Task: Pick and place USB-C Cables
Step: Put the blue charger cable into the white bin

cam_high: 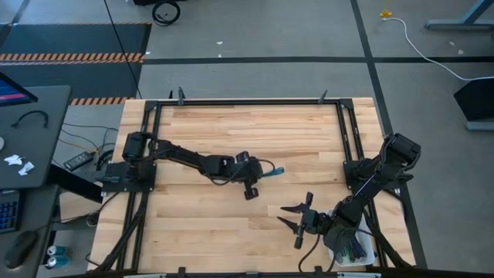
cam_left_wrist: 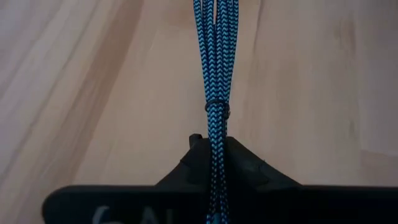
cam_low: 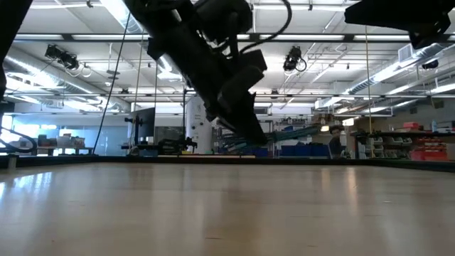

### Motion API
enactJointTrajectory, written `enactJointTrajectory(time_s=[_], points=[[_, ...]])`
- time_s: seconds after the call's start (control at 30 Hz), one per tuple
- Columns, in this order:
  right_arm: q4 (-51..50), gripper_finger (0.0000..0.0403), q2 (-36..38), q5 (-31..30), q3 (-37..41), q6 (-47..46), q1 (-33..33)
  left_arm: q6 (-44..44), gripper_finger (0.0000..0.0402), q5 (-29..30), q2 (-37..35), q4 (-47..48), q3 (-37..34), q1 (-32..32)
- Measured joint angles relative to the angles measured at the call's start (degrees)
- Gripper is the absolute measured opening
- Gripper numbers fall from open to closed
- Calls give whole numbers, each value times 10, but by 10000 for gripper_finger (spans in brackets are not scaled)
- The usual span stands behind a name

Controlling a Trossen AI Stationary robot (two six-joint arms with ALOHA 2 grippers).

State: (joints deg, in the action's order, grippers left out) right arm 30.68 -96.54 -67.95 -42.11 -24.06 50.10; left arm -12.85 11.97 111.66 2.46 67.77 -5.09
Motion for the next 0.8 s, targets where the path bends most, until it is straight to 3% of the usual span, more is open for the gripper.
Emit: enactJointTrajectory(time_s=[0.17, 0.33, 0.47, 0.6, 0.67, 0.8], points=[[-6, 156, 0, 17, 0, -23, 4, 5, 28, 64, -21, -2, 0, -31], [-44, 156, 1, 43, 7, -100, 1, 24, 28, 80, -119, -62, -77, -30], [-57, 156, 1, 53, 36, -159, -17, 44, 29, -25, -214, -215, -206, 4], [-34, 160, 1, 57, 70, -191, -58, 45, 29, -159, -251, -482, -335, 18], [14, 170, 1, 66, 85, -179, -84, 42, 30, -172, -249, -589, -384, 13], [154, 210, 0, 140, 96, -68, -142, 33, 32, -164, -238, -700, -433, -1]])
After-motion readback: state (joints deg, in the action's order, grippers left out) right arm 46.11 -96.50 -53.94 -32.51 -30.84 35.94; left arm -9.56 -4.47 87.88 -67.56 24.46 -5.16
